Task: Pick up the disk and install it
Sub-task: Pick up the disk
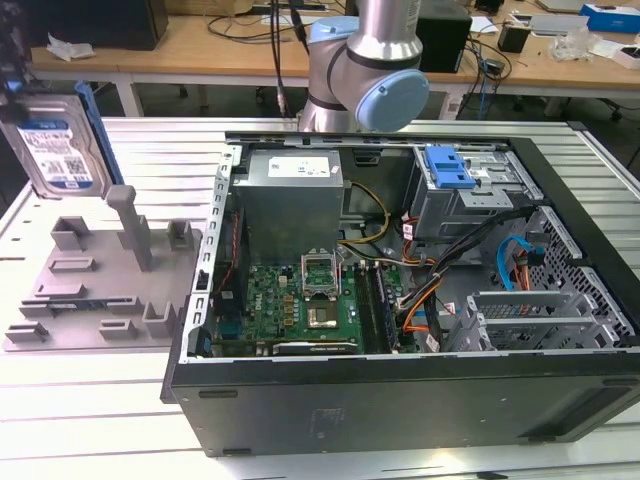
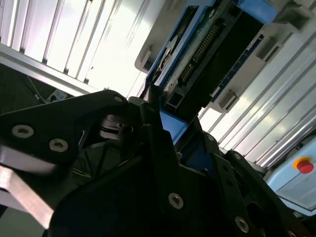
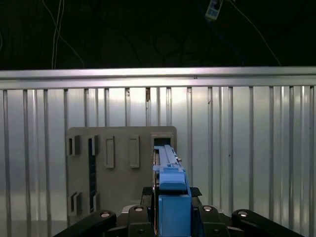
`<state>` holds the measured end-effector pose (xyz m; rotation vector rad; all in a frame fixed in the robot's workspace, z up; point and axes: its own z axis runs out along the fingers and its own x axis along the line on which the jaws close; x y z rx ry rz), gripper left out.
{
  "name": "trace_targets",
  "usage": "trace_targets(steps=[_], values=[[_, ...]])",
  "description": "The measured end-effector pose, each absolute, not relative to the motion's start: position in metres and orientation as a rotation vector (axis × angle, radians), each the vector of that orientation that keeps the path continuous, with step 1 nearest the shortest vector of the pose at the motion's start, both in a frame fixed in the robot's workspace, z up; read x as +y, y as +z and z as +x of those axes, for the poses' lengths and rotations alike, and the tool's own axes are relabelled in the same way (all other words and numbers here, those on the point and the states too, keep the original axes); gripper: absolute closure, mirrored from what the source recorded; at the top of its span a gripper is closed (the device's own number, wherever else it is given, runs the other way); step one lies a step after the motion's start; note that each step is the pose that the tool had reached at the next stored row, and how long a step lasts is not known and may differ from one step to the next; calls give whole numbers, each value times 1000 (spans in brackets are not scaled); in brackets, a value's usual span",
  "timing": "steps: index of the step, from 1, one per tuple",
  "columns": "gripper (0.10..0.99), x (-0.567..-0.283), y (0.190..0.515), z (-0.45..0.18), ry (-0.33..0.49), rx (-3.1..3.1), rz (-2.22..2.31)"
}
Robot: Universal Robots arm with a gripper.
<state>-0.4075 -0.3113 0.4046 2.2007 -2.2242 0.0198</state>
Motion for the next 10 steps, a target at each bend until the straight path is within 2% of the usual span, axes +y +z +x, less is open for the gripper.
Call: trace_targets(steps=[10], values=[[722, -311, 459, -407, 20, -2224, 2201]])
